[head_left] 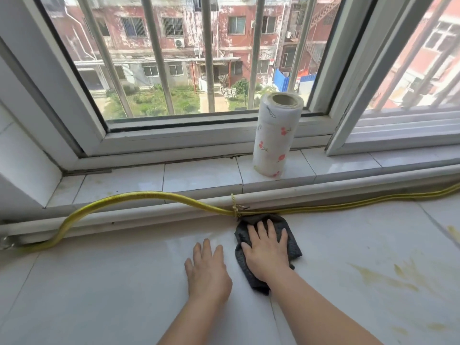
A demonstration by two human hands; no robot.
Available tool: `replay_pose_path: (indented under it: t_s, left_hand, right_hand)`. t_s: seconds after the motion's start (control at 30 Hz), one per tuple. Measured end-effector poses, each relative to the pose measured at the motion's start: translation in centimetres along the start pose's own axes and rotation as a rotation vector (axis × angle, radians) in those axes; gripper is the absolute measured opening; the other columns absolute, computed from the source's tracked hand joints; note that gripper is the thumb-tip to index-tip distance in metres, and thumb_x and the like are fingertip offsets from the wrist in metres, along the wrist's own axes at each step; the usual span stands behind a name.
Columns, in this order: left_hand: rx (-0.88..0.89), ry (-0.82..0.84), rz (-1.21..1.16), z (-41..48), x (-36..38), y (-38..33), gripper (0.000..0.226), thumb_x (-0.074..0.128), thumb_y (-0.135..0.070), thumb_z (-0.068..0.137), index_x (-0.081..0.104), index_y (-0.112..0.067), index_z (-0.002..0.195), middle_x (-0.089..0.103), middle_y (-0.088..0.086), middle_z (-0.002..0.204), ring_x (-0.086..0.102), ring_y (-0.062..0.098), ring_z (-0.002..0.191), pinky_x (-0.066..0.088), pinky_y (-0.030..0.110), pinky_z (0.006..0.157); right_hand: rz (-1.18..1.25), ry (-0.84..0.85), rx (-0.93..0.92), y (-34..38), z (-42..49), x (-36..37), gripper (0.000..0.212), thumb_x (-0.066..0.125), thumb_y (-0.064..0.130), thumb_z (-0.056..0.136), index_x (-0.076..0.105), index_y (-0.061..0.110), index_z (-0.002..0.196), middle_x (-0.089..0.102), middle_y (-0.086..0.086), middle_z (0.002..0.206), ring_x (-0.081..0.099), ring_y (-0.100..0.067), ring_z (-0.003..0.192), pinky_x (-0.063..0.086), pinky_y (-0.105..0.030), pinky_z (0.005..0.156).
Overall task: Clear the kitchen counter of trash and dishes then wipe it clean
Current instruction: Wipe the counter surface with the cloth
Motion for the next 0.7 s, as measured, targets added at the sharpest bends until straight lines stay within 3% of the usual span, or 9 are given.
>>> replay_pose_path:
  t_s: [0.23,0.53,0.7]
  left_hand:
    - [-0.090,0.015,0.017,-0.8,0.2,-1.5,0.044,0.032,-0.021,0.099,0.029,-0.023,0.144,0.007,0.005,0.159,0.005,0.027,0.147,0.019,0.043,0.115]
    - [-0.191,-0.025,0.012,-2.3,2.2,-10.2,0.044,0.038,-0.020,0.096,0.033,-0.022,0.140,0.013,0.006,0.157,0.011,0.027,0.145,0.025,0.041,0.112]
    - [-0.202,-0.019,-0.033,-4.4,3.7,-16.2,0.050,0.037,-0.019,0.097,0.027,-0.022,0.146,0.005,0.006,0.160,0.005,0.025,0.147,0.023,0.040,0.114]
  right_hand:
    - [0.021,-0.035,-0.037,-3.0,-0.2,-0.1,0.058,0.019,0.045,0.100,0.010,0.023,0.153,0.003,-0.002,0.162,-0.006,-0.022,0.148,-0.007,-0.054,0.116]
    - [0.004,-0.025,0.110,-18.3,-1.6,-1.5,0.060,0.014,0.048,0.100,0.005,0.023,0.154,-0.001,-0.002,0.162,-0.007,-0.023,0.148,-0.004,-0.054,0.117]
    - [0.020,-0.001,0.144,-24.1,-3.4,-1.7,0.062,0.013,0.049,0.099,-0.002,0.023,0.154,-0.005,-0.001,0.162,-0.009,-0.024,0.148,-0.004,-0.055,0.117]
Point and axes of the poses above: each hand's wrist, its own z-axis towards the middle knuckle, its own x-axis out of the palm, y = z × x, the point moved 5 cm from there along z, towards the middle knuckle
